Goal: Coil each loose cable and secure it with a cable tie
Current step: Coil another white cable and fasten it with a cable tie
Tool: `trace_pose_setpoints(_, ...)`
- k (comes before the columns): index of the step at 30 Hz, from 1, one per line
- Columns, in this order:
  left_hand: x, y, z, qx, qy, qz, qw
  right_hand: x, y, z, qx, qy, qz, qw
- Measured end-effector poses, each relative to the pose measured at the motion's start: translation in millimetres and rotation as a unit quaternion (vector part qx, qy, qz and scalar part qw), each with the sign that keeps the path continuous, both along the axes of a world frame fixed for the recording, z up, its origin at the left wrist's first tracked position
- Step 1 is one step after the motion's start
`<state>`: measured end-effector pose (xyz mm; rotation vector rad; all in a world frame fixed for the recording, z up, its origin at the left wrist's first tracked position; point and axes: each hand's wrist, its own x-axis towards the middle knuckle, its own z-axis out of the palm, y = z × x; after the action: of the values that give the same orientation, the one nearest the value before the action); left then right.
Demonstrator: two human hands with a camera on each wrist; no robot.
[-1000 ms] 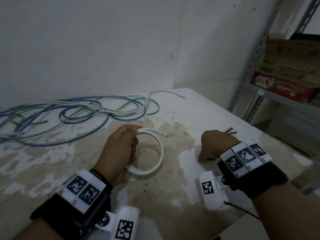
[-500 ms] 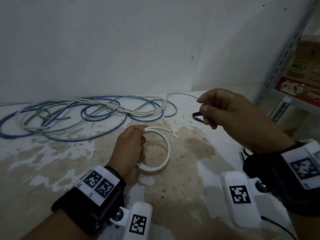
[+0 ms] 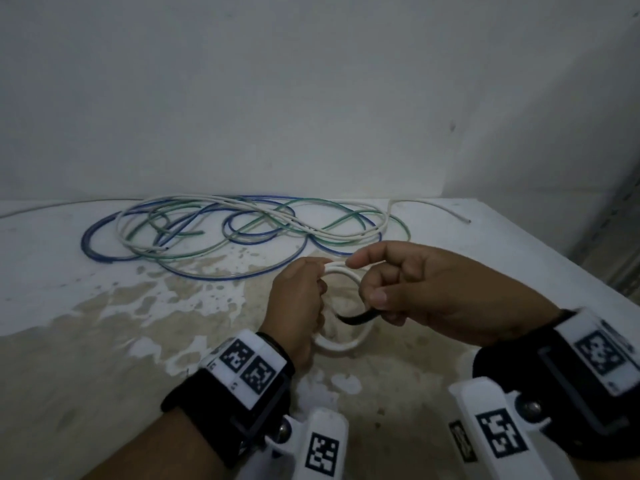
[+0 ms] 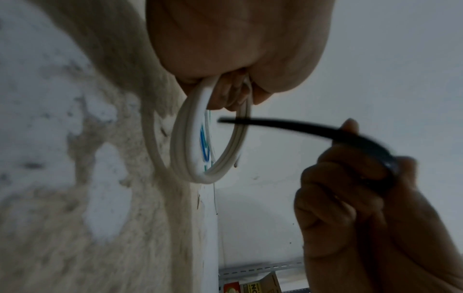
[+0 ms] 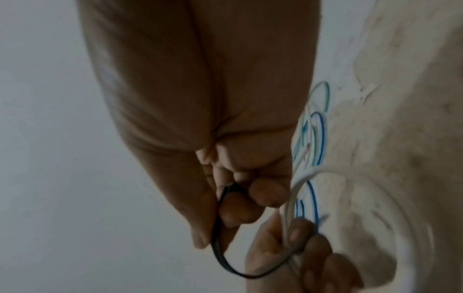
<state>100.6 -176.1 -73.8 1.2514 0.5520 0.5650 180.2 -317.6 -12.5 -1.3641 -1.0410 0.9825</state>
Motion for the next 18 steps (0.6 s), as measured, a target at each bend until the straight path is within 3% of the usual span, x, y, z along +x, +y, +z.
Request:
trace_pose_setpoints(4, 1, 4, -1, -0.008, 0.013, 0.007, 1.000, 5, 14, 3, -0.061, -0.151, -0.041, 0.986)
trace_pose_setpoints(10, 1, 8, -2, -0.093, 0.000, -0.061, 0.994, 4, 38, -3, -0.064, -0.376, -0.112, 0.918)
trace_pose_setpoints(15, 1, 19, -3, -0.127, -0.015, -0.091, 0.988, -8, 48, -8, -0.032, -0.464, -0.108, 0.879)
trace_pose_setpoints(18, 1, 22, 0, -0.129, -0.019, -0.093, 0.987, -8, 50, -12, -0.002, -0.535, -0.142, 0.833)
